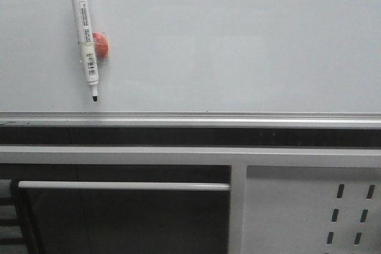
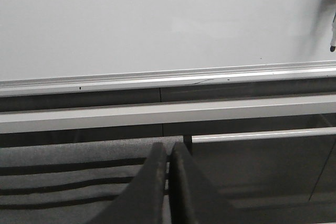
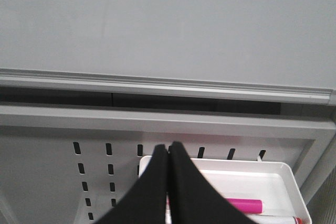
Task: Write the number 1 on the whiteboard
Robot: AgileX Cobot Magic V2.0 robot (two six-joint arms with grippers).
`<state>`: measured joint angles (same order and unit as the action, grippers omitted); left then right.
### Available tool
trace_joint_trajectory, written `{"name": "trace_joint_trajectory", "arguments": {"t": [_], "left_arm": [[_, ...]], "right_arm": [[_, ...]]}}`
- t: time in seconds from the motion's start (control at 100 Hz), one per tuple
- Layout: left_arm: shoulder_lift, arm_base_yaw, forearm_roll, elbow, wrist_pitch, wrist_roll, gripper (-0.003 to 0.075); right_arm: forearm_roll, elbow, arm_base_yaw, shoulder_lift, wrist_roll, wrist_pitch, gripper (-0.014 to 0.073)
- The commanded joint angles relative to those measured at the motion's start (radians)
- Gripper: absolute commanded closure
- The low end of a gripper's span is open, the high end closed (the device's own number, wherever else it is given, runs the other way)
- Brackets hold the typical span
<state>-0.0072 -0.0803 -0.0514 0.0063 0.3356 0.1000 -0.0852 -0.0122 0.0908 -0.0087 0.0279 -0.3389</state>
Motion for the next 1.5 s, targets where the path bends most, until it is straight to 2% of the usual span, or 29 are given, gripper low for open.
{"name": "trace_joint_trajectory", "arguments": {"t": [0.0, 0.2, 0.33, 0.42, 0.57, 0.68, 0.78, 0.92, 1.09, 1.19, 1.26, 1.33, 1.34, 1.4, 1.49], "left_arm": [[-0.026, 0.003, 0.021, 0.022, -0.058, 0.001, 0.0738], [-0.026, 0.003, 0.028, 0.022, -0.067, 0.001, 0.0738], [-0.026, 0.003, 0.001, 0.022, -0.142, 0.001, 0.0738], [-0.026, 0.003, 0.003, 0.022, -0.283, 0.001, 0.0738], [-0.026, 0.003, 0.003, 0.022, -0.602, 0.001, 0.0738], [-0.026, 0.003, 0.003, 0.022, -0.740, 0.001, 0.0738], [-0.026, 0.003, 0.003, 0.022, -0.807, 0.001, 0.0738], [-0.026, 0.003, 0.003, 0.022, -0.831, 0.001, 0.0738], [-0.026, 0.003, -0.020, 0.020, -0.882, 0.001, 0.0738], [-0.026, 0.003, -0.053, 0.018, -0.857, 0.001, 0.0738], [-0.026, 0.003, -0.051, 0.000, -0.824, -0.010, 0.0738], [-0.024, 0.003, -0.047, -0.052, -0.711, -0.010, 0.0738], [-0.024, 0.003, -0.047, -0.067, -0.657, -0.010, 0.0738], [-0.017, 0.003, -0.047, -0.130, -0.525, -0.010, 0.0738], [0.017, 0.001, -0.096, -0.231, -0.341, -0.010, 0.0738]], "right_arm": [[0.003, -0.029, 0.005, -0.020, 0.006, 0.021, 0.0673], [0.003, -0.029, 0.005, -0.020, 0.006, 0.021, 0.0673], [-0.054, -0.029, 0.005, -0.020, 0.006, 0.068, 0.0673], [-0.054, -0.029, 0.005, -0.020, 0.006, 0.199, 0.0673], [-0.054, -0.029, 0.005, -0.020, 0.006, 0.503, 0.0673], [-0.054, -0.029, 0.005, -0.020, 0.006, 0.624, 0.0673], [-0.054, -0.029, 0.005, -0.020, 0.006, 0.743, 0.0673], [-0.045, -0.029, 0.005, -0.020, -0.010, 0.916, 0.0673], [-0.045, -0.029, 0.005, -0.020, -0.019, 1.003, 0.0673], [-0.050, -0.019, 0.005, -0.020, -0.019, 0.971, 0.0672], [-0.100, 0.024, 0.005, -0.020, -0.019, 0.883, 0.0672], [-0.132, 0.111, 0.005, -0.020, -0.045, 0.671, 0.0672], [-0.132, 0.131, 0.005, -0.020, -0.052, 0.619, 0.0672], [-0.132, 0.218, 0.005, -0.020, -0.098, 0.418, 0.0672], [-0.069, 0.344, 0.005, -0.007, -0.100, 0.184, 0.0672]]}}
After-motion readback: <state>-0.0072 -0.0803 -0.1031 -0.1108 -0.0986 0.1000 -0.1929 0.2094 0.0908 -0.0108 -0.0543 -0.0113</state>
